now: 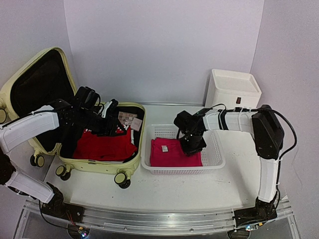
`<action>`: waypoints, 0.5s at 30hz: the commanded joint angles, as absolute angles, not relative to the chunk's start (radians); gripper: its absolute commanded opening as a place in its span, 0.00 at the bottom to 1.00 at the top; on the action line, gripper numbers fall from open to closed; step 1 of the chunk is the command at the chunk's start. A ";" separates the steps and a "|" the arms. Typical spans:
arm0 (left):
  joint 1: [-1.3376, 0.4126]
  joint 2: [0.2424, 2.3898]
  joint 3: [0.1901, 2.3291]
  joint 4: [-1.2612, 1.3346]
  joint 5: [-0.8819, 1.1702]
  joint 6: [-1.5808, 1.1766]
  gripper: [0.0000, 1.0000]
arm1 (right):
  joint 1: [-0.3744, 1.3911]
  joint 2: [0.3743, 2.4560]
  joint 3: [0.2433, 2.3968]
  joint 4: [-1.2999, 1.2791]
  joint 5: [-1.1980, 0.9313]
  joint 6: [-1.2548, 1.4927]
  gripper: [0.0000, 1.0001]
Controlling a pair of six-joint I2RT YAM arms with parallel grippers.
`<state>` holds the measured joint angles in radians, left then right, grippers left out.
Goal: Open, take out, and arrange the luggage
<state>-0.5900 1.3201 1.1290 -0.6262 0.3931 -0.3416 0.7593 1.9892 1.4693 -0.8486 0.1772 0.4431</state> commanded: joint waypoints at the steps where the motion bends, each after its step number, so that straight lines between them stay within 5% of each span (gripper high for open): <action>1: -0.594 1.296 1.139 -0.587 0.410 -0.351 0.65 | 0.729 2.041 1.410 -0.845 0.188 0.445 0.24; 15: -0.594 1.314 1.145 -0.586 0.403 -0.346 0.65 | 0.727 2.008 1.367 -1.061 0.523 0.608 0.22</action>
